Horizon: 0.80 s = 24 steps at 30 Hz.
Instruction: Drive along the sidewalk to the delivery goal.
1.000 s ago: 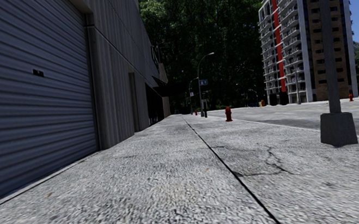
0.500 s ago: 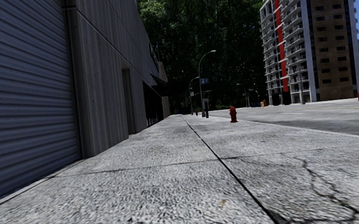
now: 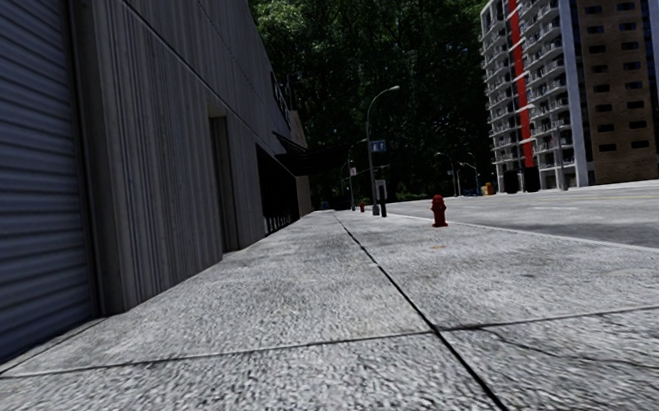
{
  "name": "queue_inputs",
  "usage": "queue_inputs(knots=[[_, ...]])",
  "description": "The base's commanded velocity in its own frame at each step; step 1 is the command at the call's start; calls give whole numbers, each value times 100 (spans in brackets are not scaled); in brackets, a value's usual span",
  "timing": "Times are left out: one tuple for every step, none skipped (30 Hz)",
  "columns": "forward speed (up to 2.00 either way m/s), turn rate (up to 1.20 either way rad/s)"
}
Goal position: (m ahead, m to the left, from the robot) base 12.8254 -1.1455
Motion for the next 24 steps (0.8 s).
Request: queue_inputs(knots=[[200,0],[200,0],[200,0],[200,0],[200,0],[200,0],[200,0],[200,0],[200,0],[200,0],[200,0],[200,0],[200,0],[200,0],[200,0],[200,0],[200,0],[200,0],[200,0],[200,0],[200,0],[200,0],[200,0],[200,0]])
